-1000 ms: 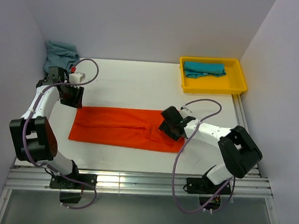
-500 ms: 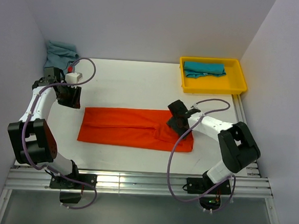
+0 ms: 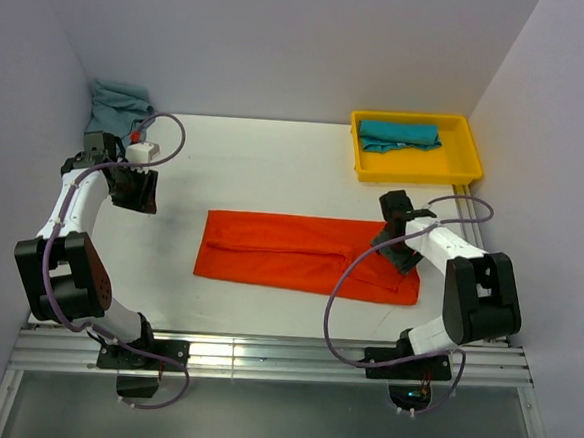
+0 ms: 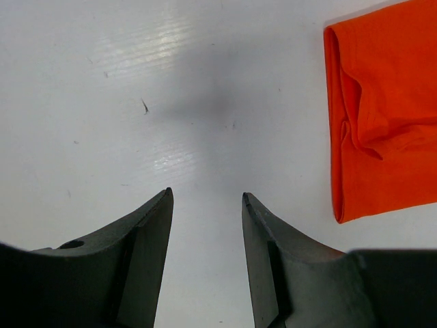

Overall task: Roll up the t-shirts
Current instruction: Fold the tshirt, then roll the tshirt

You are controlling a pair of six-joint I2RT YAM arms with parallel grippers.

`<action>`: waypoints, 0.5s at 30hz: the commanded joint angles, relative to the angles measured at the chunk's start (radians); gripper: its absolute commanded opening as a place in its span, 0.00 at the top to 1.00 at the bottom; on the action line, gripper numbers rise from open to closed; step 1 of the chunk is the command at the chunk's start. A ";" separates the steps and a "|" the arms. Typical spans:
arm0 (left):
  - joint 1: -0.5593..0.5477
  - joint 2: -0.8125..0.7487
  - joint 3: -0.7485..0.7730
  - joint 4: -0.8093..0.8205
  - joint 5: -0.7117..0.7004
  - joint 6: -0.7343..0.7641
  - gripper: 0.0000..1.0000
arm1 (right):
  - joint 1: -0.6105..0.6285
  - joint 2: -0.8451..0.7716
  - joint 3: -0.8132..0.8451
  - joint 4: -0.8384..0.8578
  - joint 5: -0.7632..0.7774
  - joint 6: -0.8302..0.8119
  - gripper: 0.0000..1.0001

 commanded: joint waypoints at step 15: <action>0.003 0.132 0.087 -0.048 0.186 -0.045 0.46 | 0.007 -0.426 -0.081 0.094 -0.097 -0.024 0.19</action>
